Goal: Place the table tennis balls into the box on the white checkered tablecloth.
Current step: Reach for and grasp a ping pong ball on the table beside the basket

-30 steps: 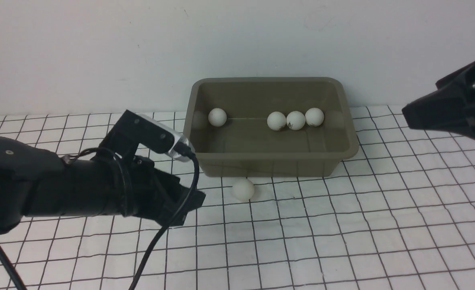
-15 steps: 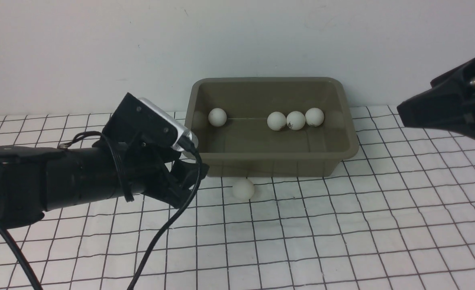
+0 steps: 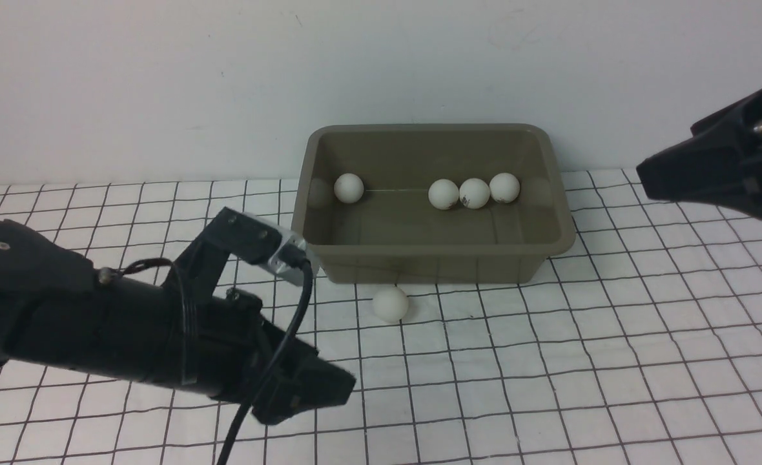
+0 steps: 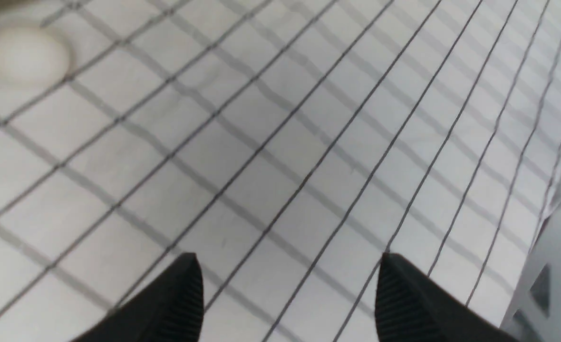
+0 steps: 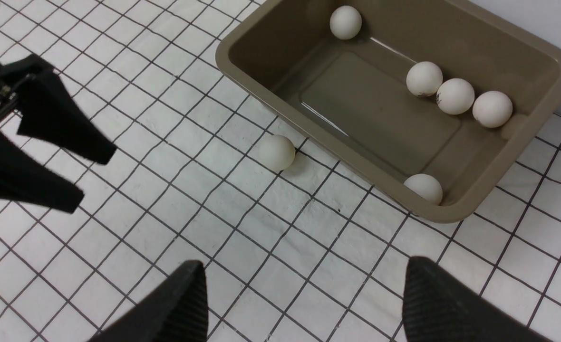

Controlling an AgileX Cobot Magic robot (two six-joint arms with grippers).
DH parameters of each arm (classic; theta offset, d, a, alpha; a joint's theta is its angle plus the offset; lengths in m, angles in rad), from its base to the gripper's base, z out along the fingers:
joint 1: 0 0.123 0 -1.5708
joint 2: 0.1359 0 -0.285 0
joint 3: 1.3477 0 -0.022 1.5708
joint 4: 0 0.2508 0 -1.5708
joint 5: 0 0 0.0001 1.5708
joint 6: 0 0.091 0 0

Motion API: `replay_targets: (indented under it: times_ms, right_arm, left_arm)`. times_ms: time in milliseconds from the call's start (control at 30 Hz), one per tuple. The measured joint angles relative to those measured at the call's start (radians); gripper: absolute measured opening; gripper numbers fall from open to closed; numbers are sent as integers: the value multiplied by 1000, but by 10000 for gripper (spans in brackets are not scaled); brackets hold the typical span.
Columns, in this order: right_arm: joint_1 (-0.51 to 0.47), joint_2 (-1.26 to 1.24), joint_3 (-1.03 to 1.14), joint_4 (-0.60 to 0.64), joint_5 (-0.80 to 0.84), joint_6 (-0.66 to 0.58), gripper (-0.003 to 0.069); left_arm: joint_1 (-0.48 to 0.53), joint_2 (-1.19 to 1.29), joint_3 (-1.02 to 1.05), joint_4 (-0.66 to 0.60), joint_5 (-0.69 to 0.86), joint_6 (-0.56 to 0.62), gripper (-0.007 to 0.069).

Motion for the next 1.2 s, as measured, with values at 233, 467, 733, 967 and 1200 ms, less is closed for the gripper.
replay_targets:
  times_ms: [233,467,733,967,1200]
  right_arm:
    - [0,0,0,0,-9,-4,495]
    - [0,0,0,0,-24,-23,495]
    - [0,0,0,1,-31,-23,495]
    - [0,0,0,2,-36,-23,495]
    - [0,0,0,4,-38,-24,495]
  left_arm:
    - [0,-29,0,571,-29,-535,440]
    - [0,-29,0,710,-267,-643,440]
    - [0,-29,0,610,-599,-434,440]
    - [-27,-40,0,575,-742,-346,437]
    - [-163,-108,0,568,-711,-313,372]
